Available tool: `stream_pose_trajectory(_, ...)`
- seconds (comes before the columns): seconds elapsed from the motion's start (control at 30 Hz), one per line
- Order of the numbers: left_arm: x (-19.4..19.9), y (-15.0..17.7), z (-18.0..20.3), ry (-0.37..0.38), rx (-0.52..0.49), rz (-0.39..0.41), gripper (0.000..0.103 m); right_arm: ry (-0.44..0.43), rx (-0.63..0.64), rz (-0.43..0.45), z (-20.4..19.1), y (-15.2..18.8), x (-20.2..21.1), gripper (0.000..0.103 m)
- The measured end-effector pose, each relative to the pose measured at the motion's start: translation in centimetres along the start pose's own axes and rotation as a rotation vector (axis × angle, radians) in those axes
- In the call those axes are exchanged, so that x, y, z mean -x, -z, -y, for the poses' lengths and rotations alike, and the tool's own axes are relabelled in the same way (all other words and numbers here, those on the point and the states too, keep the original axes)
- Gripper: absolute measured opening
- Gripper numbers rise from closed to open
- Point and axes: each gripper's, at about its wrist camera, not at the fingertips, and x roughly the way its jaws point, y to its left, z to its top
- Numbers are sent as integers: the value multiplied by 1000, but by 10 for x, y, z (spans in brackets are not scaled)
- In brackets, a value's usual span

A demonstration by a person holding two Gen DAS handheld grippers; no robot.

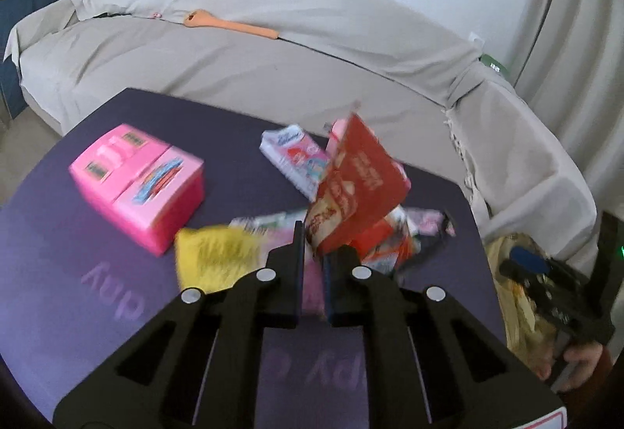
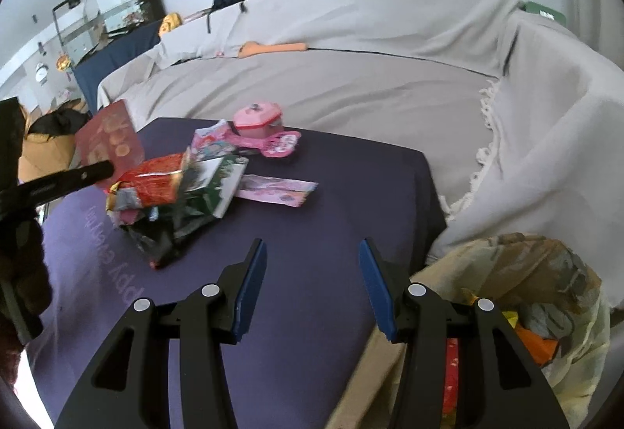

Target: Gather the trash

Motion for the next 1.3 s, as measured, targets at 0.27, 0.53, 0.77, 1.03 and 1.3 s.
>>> stream_pose_trajectory(0.27,24,28,-23,37,15,-32,7,-34,77,13,-31,-20,-14,47)
stream_pose_trajectory(0.53,40,44,-36,91,22,-76,9,-54,48,-71,-18,-67,-87,47)
stream_pose_trajectory(0.77,44,45,-45,72,39,-60,39,-64,14,-188,-9,-69,-130,47)
stream_pose_trajectory(1.03,33,45,-39,29,11,-46,44,-153,88,-206,-34,-26,-86,50)
stream_pose_trajectory(1.3,44,46,-44,14,-16,-37,44,-146,70,-234,-48,-29,-83,74)
